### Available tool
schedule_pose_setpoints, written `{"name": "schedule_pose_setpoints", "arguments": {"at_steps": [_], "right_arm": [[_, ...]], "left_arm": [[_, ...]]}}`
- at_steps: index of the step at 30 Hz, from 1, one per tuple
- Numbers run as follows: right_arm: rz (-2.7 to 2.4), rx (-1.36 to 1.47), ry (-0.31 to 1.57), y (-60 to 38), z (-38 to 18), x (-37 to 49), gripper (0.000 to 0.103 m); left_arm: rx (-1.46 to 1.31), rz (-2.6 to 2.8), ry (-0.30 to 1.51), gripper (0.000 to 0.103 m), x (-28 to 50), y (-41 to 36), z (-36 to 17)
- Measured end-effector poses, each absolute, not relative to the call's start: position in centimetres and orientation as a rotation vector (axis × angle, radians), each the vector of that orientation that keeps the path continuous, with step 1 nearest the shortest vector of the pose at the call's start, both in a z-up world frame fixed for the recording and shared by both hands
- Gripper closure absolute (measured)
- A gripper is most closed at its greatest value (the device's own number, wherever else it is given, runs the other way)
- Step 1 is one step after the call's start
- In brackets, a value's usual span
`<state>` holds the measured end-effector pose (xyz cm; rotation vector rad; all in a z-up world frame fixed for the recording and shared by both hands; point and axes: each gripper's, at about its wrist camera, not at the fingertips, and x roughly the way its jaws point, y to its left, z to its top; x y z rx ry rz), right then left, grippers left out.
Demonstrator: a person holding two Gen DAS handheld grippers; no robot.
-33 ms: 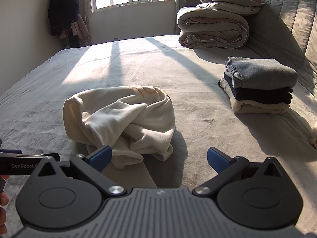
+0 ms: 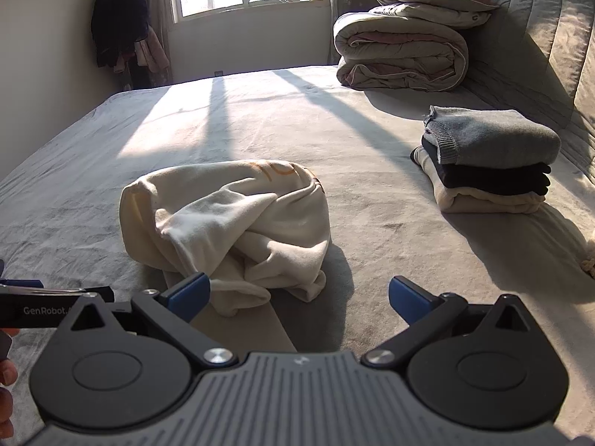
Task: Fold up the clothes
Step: 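Move both grippers toward the crumpled cream sweatshirt on the bed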
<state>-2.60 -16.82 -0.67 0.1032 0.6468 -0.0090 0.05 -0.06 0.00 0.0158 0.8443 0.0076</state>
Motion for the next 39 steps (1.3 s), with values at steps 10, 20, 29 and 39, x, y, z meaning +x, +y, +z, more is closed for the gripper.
{"name": "schedule_pose_setpoints", "arguments": {"at_steps": [10,20,29,39], "right_arm": [[-0.013,0.075,0.669,-16.3,-1.4,-2.6,0.0],[0.018,0.076,0.688,-17.1,-1.6,-2.9,0.0],[0.045,0.086,0.765,-17.5,-3.4,-2.2,0.0],[0.074,0.078,0.777,-17.0,-4.0,-1.6,0.0]], "left_arm": [[0.021,-0.001,0.845,0.001,-0.2,0.2,-0.6],[0.014,0.029,0.858,0.001,0.3,0.5,-0.9],[0.011,0.035,0.893,0.001,0.5,1.9,-1.7],[-0.004,0.045,0.916,0.001,0.8,2.9,-2.2]]}}
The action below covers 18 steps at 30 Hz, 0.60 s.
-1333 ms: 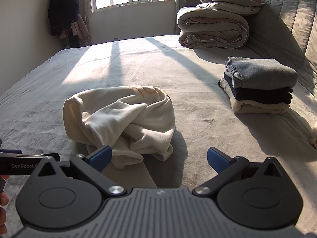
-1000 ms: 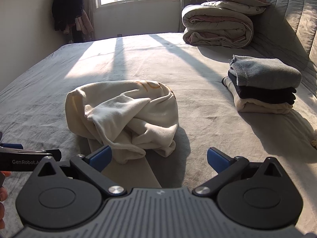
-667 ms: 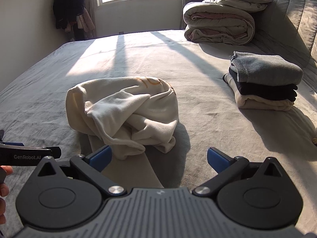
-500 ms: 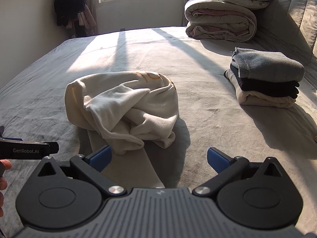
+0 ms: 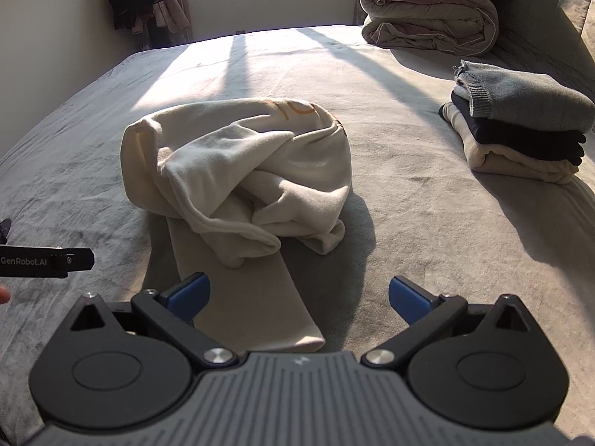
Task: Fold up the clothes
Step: 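Move both grippers toward the crumpled cream sweatshirt on the bed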
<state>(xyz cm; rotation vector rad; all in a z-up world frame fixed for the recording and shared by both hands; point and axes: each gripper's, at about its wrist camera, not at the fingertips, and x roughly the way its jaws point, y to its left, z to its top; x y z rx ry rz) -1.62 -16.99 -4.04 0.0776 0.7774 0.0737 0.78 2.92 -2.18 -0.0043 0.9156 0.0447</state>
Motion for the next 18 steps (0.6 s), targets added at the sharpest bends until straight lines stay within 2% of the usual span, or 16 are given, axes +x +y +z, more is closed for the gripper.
{"name": "schedule_pose_setpoints", "arguments": {"at_steps": [18], "right_arm": [[0.143,-0.054,0.712,-14.6,-4.5,-1.6,0.0]], "left_arm": [[-0.047,0.048,0.962,0.001,1.6,3.8,-2.7]]}}
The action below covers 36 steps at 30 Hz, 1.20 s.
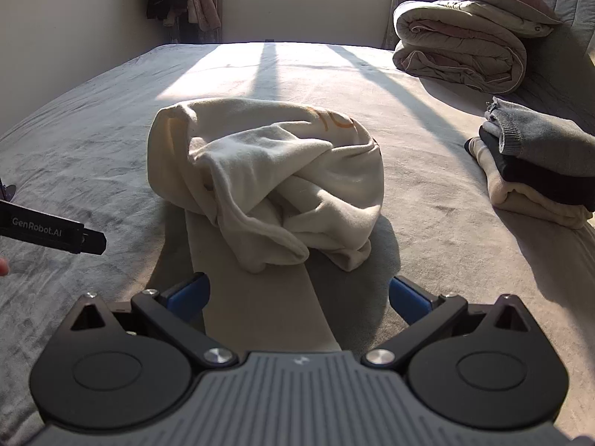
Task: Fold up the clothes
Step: 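Move both grippers toward the crumpled cream sweatshirt on the bed, then grasp the sweatshirt edge with the right gripper while the left gripper grasps another edge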
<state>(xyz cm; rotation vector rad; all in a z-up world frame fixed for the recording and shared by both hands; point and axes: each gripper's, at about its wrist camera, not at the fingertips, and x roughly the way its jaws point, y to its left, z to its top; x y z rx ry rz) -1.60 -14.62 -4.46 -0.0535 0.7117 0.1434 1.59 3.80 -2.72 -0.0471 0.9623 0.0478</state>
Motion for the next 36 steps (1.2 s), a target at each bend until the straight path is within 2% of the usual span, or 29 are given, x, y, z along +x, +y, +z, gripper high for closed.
{"name": "schedule_pose_setpoints", "arguments": {"at_steps": [10,12,14,16,19,22,26,30,36], "right_arm": [[0.251,-0.094,0.601,-13.1,-2.8,-1.4,0.001],[0.257,-0.099,0.6,-12.8,-2.9,-1.0,0.009],[0.263,-0.106,0.598,-12.5,-3.1,-0.6,0.025],[0.255,-0.117,0.597,-12.3,-3.4,0.0,0.034],[0.25,-0.078,0.621,-12.7,-3.8,0.7,0.064],[0.265,-0.002,0.654,-13.5,-4.0,1.1,0.088],[0.313,0.084,0.685,-13.7,-3.7,1.0,0.089],[0.393,0.216,0.732,-13.8,-3.4,0.9,0.092],[0.524,0.274,0.778,-12.3,-3.2,-0.3,0.093]], "left_arm": [[-0.134,0.01,0.983,0.001,2.2,4.0,-3.0],[-0.173,-0.005,0.991,0.001,2.4,4.1,-3.0],[-0.248,-0.039,1.002,0.001,2.5,4.5,-3.0],[-0.316,-0.071,1.004,0.001,2.6,4.9,-3.1],[-0.339,-0.091,0.99,0.003,2.6,5.0,-3.1],[-0.37,-0.128,0.969,0.006,2.6,5.1,-2.9],[-0.44,-0.223,0.943,0.014,2.6,5.2,-2.6],[-0.566,-0.357,0.929,0.016,2.8,4.9,-2.6],[-0.669,-0.502,0.92,0.026,2.8,3.8,-2.6]]}}
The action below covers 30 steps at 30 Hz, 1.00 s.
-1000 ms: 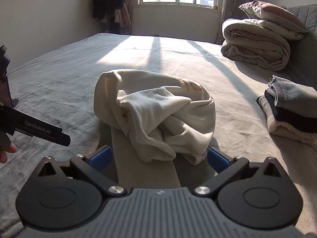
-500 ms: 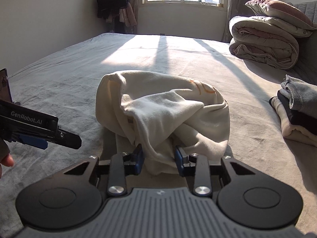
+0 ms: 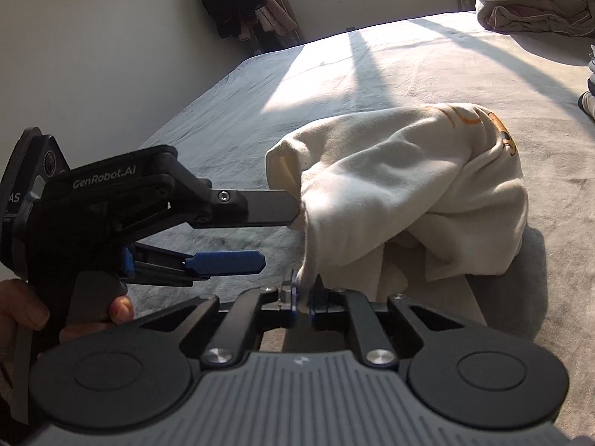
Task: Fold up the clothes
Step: 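Grasp the sweatshirt edge with the right gripper while the left gripper grasps another edge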
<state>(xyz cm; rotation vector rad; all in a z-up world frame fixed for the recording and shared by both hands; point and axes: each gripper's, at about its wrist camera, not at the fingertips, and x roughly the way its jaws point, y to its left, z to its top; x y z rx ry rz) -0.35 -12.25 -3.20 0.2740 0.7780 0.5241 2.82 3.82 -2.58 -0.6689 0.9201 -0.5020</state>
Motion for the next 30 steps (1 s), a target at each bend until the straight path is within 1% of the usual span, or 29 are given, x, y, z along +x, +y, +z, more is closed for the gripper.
{"name": "schedule_pose_setpoints", "arguments": {"at_steps": [2,3,4,5,6,7,8,9,15,16,17,18,19,24,30], "right_arm": [[0.561,0.265,0.795,-11.5,-3.2,-0.8,0.093],[0.577,0.256,0.802,-11.2,-3.2,-1.1,0.093],[0.589,0.248,0.806,-10.9,-3.2,-1.3,0.093],[0.592,0.244,0.81,-10.7,-3.3,-1.5,0.093],[0.594,0.242,0.814,-10.6,-3.3,-1.6,0.093],[0.594,0.241,0.818,-10.5,-3.3,-1.7,0.093],[0.592,0.239,0.819,-10.6,-3.3,-1.8,0.093],[0.59,0.237,0.819,-10.6,-3.4,-1.9,0.093],[0.576,0.231,0.795,-11.7,-3.1,-2.7,0.088],[0.569,0.231,0.789,-12.0,-3.1,-3.1,0.083],[0.56,0.231,0.783,-12.3,-3.1,-3.5,0.07],[0.545,0.231,0.775,-12.6,-3.0,-3.6,0.061],[0.53,0.233,0.765,-12.9,-2.9,-3.7,0.048],[0.435,0.252,0.763,-14.8,-3.1,-3.7,0.048],[0.321,0.287,0.786,-16.5,-4.4,-2.8,0.048]], "left_arm": [[-0.666,-0.543,0.918,0.038,2.7,3.1,-2.5],[-0.663,-0.558,0.92,0.041,2.6,2.8,-2.6],[-0.656,-0.56,0.925,0.047,2.6,2.6,-2.6],[-0.65,-0.56,0.926,0.058,2.6,2.4,-2.7],[-0.646,-0.561,0.925,0.064,2.6,2.4,-2.8],[-0.642,-0.562,0.924,0.079,2.7,2.3,-2.9],[-0.639,-0.563,0.922,0.087,2.7,2.3,-3.0],[-0.635,-0.564,0.921,0.099,2.7,2.2,-3.1],[-0.541,-0.48,0.782,0.099,1.8,3.5,-1.1],[-0.537,-0.458,0.765,0.099,2.0,3.9,-0.8],[-0.533,-0.436,0.748,0.099,2.1,4.3,-0.5],[-0.528,-0.415,0.732,0.099,2.2,4.8,-0.2],[-0.53,-0.389,0.718,0.099,2.3,5.3,0.1],[-0.557,-0.272,0.674,0.099,3.0,8.1,0.7],[-0.521,-0.133,0.599,0.099,3.5,10.6,1.7]]}}
